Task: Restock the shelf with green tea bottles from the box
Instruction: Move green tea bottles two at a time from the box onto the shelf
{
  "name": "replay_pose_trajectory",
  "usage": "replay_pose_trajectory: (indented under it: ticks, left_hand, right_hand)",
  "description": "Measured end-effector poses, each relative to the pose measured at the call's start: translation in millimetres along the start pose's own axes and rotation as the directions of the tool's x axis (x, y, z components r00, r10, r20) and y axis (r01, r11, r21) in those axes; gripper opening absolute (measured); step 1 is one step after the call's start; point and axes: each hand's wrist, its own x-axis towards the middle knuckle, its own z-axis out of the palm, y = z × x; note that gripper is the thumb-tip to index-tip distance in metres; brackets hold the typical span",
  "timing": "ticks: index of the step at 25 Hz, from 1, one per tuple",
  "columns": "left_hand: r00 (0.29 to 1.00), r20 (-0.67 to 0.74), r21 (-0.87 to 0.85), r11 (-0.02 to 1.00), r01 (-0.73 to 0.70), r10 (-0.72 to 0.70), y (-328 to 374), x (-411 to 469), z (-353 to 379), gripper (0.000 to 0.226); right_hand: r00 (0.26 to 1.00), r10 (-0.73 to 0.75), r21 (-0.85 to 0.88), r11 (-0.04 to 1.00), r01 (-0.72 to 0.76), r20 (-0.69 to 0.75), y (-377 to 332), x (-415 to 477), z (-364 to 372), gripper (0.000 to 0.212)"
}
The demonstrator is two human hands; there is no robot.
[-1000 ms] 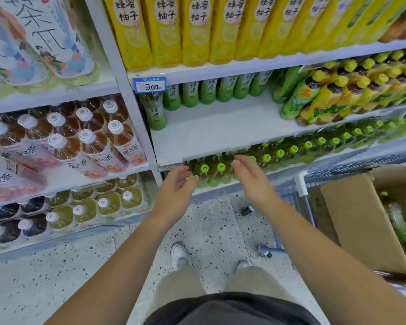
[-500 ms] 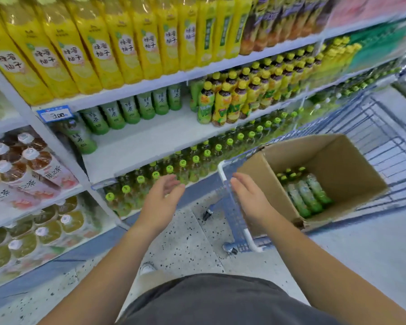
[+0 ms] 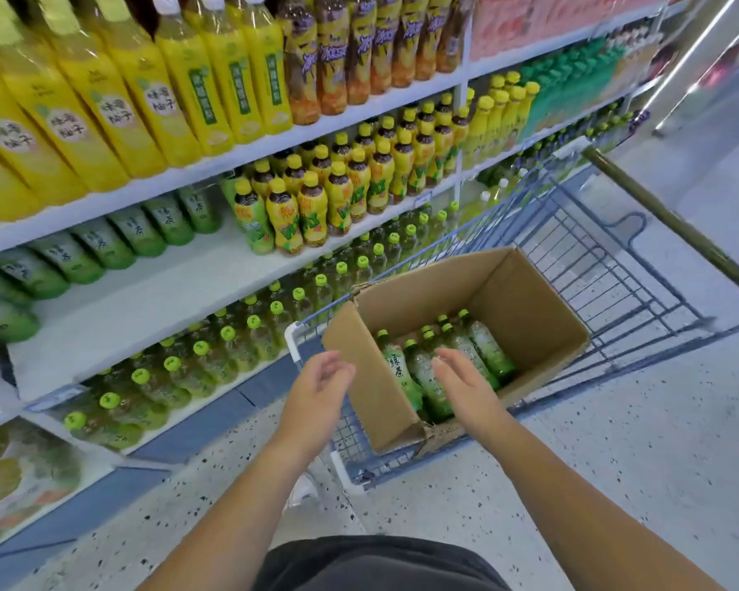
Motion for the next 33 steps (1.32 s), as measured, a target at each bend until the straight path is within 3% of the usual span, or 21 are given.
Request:
replay_pose_trajectory:
  ticks: [6, 12, 17, 25, 29, 33]
  left_hand:
    - [0.972, 0.216, 0.083, 0.993, 0.081, -0.097, 12, 63, 70, 0.038]
    - [0.909, 0.298, 0.383, 0.909, 0.165, -0.291, 7, 114, 120, 0.061]
    - [0.901, 0.151, 0.467, 0.833, 0.298, -0.407, -3, 144, 150, 0.068]
    - [0.841, -0.239, 0.330, 0.774, 0.541, -0.486, -39, 177, 183, 0.051]
    - [0.769, -0.371, 0.452, 0.622, 0.639, -0.521, -58, 196, 189, 0.084]
    - [0.702, -0.387, 0.573, 0.440, 0.691, -0.597, -78, 213, 196, 0.117]
  right_hand:
    - [0.975, 0.148, 0.061, 0.988, -0.140, -0.163, 30, 27, -51, 0.053]
    - [0.934, 0.238, -0.005, 0.969, -0.248, -0.268, 53, 54, -82, 0.051]
    - [0.948, 0.286, -0.094, 0.949, -0.300, -0.143, 69, 105, -94, 0.059]
    - [0.929, 0.328, -0.238, 0.929, -0.284, 0.172, 110, 195, -72, 0.061]
    - [0.888, 0.369, -0.319, 0.906, -0.278, 0.274, 129, 229, -40, 0.066]
    - [0.841, 0.431, -0.365, 0.878, -0.309, 0.326, 146, 254, -4, 0.064]
